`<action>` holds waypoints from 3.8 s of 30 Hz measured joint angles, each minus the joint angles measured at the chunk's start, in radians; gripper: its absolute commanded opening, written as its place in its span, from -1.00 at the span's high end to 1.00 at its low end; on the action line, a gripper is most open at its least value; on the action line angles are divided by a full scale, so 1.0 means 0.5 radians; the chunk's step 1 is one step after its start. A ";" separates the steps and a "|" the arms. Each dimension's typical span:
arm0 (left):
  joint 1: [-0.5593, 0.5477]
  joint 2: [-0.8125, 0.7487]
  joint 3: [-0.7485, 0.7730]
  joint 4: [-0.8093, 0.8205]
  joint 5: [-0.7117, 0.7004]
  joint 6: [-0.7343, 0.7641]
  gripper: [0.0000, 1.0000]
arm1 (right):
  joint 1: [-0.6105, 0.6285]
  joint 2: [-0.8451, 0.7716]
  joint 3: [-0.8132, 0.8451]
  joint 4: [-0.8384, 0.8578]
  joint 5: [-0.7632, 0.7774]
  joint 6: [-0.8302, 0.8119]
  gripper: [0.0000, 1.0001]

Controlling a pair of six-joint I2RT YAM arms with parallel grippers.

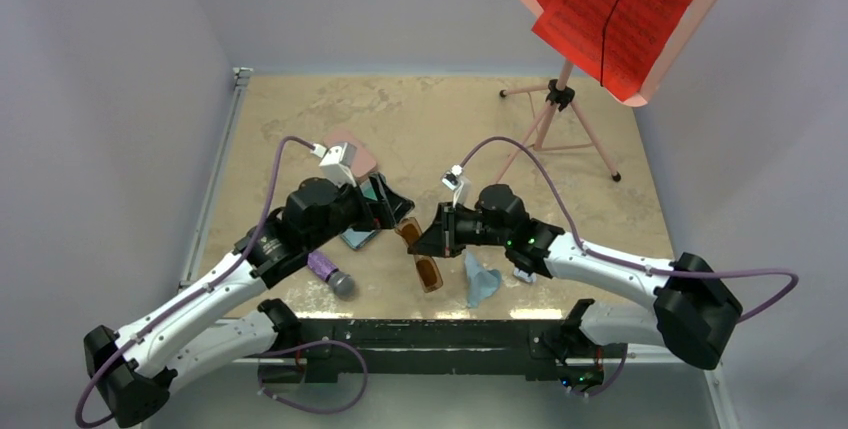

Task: Organize the sunglasses
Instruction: Fold the left temple of the sunglasses on the sunglasses.

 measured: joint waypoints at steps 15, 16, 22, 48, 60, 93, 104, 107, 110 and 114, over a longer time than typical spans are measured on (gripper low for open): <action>-0.137 0.056 -0.144 0.266 0.056 -0.198 -1.00 | 0.007 -0.007 -0.047 0.461 0.003 0.378 1.00; -0.144 0.053 -0.160 0.283 0.045 -0.217 -1.00 | 0.007 -0.015 -0.060 0.474 0.032 0.409 1.00; -0.173 0.002 -0.230 0.355 0.056 -0.272 -1.00 | 0.008 -0.044 -0.182 0.585 0.224 0.575 1.00; -0.186 -0.406 -0.458 0.532 0.439 -0.370 -1.00 | 0.007 -0.346 -0.326 0.732 0.297 0.568 1.00; -0.186 -0.582 -0.385 0.072 0.025 -0.687 -1.00 | 0.007 -0.408 -0.326 0.745 0.249 0.480 1.00; -0.185 -0.296 -0.367 0.924 0.766 -0.710 -1.00 | 0.039 -0.543 -0.253 0.583 0.179 0.306 1.00; -0.185 -0.234 -0.294 0.699 0.826 -0.595 -1.00 | 0.041 -0.542 -0.253 0.407 0.181 0.234 1.00; -0.185 -0.267 -0.294 0.526 0.821 -0.568 -1.00 | 0.040 -0.543 -0.215 0.401 0.195 0.217 1.00; -0.191 -0.262 -0.294 0.403 0.809 -0.560 -1.00 | 0.040 -0.543 -0.143 0.403 0.194 0.187 1.00; -0.198 -0.262 -0.280 0.349 0.792 -0.559 -1.00 | 0.041 -0.542 -0.126 0.397 0.194 0.156 1.00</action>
